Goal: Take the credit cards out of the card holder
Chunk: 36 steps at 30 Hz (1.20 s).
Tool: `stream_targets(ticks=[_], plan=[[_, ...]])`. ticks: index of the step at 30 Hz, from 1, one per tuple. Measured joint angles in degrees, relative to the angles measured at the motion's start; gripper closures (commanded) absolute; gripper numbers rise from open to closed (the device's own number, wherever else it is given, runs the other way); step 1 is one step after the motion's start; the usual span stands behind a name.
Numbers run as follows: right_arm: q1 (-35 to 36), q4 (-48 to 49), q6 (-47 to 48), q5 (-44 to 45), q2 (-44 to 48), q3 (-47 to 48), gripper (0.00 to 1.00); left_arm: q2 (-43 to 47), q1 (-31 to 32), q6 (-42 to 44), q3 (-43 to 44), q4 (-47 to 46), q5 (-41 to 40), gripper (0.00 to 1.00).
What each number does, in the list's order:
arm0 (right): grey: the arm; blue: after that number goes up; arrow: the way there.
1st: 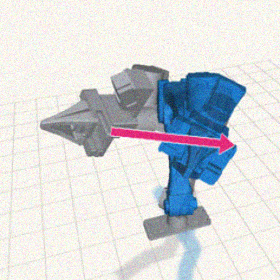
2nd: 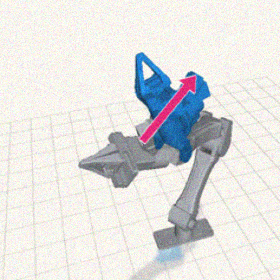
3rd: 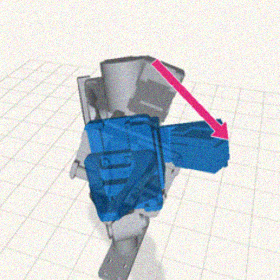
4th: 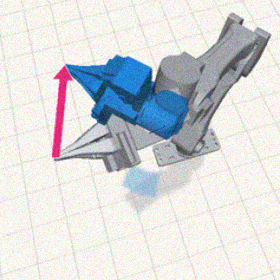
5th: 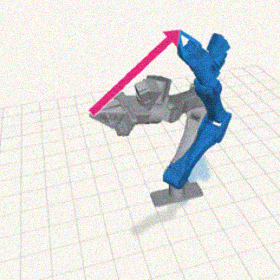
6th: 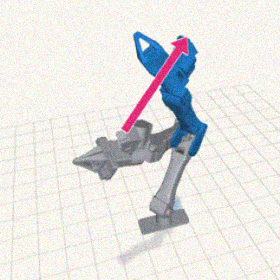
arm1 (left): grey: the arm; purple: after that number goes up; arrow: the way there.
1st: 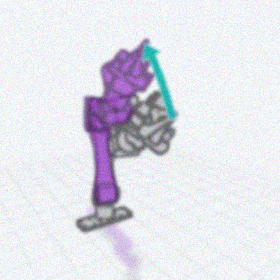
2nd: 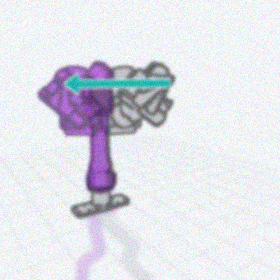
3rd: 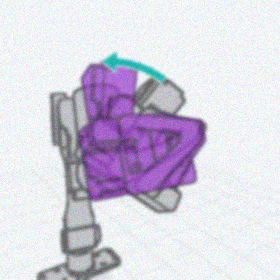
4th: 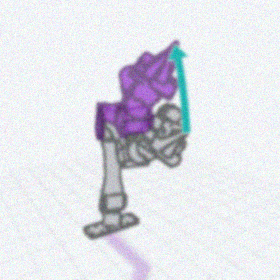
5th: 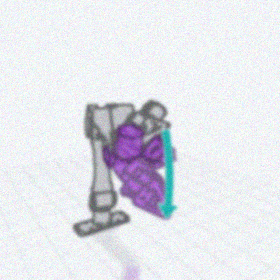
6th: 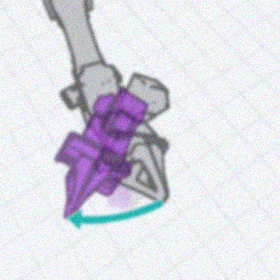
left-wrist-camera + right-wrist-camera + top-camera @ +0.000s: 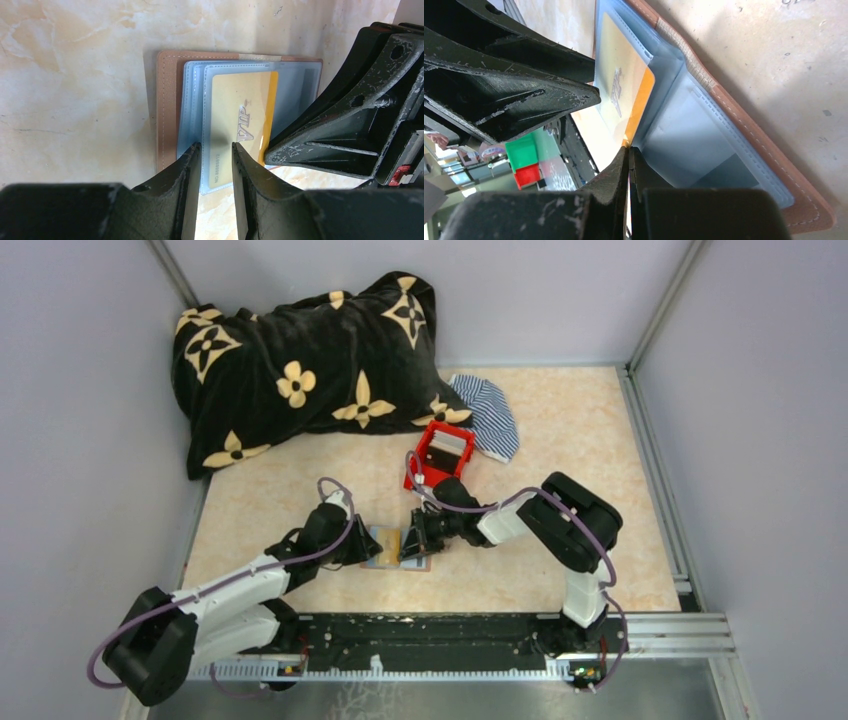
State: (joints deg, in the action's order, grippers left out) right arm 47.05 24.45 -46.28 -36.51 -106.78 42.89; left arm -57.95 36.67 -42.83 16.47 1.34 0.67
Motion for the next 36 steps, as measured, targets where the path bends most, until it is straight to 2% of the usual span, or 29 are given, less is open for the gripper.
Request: stream_targets(ticks=[3, 5, 7, 9, 11, 15, 17, 21, 36], plan=[[0.0, -0.1, 0.0, 0.2, 0.0, 0.0, 0.98, -0.1, 0.0, 0.0, 0.0, 0.0, 0.0, 0.64], [0.0, -0.1, 0.0, 0.2, 0.0, 0.0, 0.85, -0.2, 0.0, 0.0, 0.1, 0.0, 0.0, 0.64], [0.0, 0.0, -0.1, 0.2, 0.0, 0.0, 0.77, -0.3, 0.0, 0.1, 0.1, -0.1, 0.0, 0.64], [0.0, 0.2, -0.3, -0.1, 0.0, 0.0, 0.73, -0.4, 0.0, 0.1, 0.2, -0.1, 0.0, 0.64], [0.0, 0.8, -0.5, -0.5, 0.0, 0.0, 0.74, -0.5, 0.0, 0.1, 0.2, -0.1, 0.1, 0.64], [0.0, 2.3, -0.9, -0.9, -1.0, 0.0, 0.87, -0.8, 0.0, 0.2, 0.4, -0.1, 0.1, 0.64], [0.0, 2.6, -1.0, -0.9, -1.4, 0.0, 0.88, -0.8, 0.0, 0.2, 0.4, -0.1, 0.1, 0.64], [0.0, 2.6, -0.9, -0.9, -1.4, 0.0, 1.0, -0.8, 0.0, 0.2, 0.4, -0.1, 0.1, 0.64], [-0.4, 1.9, -0.8, 0.3, -0.1, -0.7, 1.0, 2.6, 0.0, 0.7, 0.9, 3.9, -1.4, 0.63]])
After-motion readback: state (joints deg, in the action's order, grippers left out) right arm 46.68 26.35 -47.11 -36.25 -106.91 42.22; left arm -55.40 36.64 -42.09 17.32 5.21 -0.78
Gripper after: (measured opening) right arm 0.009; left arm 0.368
